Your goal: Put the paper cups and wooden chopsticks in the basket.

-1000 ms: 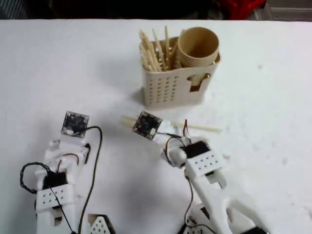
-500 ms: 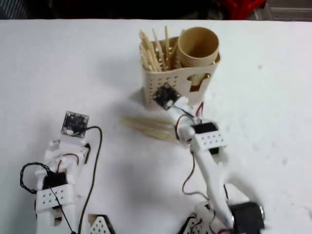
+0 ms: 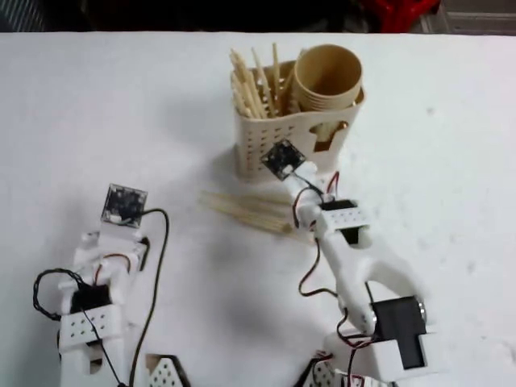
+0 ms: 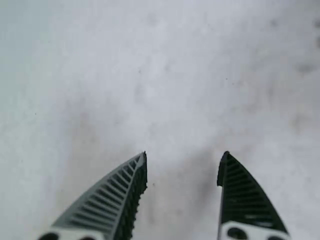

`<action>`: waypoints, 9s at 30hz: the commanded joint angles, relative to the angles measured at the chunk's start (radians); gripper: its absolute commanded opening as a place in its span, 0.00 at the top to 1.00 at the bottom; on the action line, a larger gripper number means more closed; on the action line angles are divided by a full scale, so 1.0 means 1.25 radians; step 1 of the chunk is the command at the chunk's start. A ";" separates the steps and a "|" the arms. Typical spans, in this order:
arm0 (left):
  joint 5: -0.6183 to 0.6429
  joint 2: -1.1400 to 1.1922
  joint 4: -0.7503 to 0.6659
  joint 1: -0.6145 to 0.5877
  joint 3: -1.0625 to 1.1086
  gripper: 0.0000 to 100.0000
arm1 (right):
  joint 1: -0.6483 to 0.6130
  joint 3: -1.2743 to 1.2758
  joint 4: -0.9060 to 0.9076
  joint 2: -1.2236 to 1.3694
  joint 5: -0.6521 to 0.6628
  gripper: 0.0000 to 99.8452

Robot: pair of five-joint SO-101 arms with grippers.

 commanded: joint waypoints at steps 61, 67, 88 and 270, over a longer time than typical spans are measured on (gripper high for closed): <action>0.004 -0.009 -0.017 -0.003 -0.004 0.77 | 0.046 -0.158 0.298 -0.069 0.264 0.98; 0.004 -0.009 -0.017 -0.003 -0.004 0.77 | -0.055 -0.096 0.393 -0.292 0.178 0.98; 0.004 -0.009 -0.017 -0.003 -0.004 0.77 | -0.186 -0.421 0.102 -0.603 -0.259 0.98; 0.004 -0.009 -0.017 -0.006 -0.004 0.77 | -0.141 -0.404 0.013 -0.557 -0.351 0.98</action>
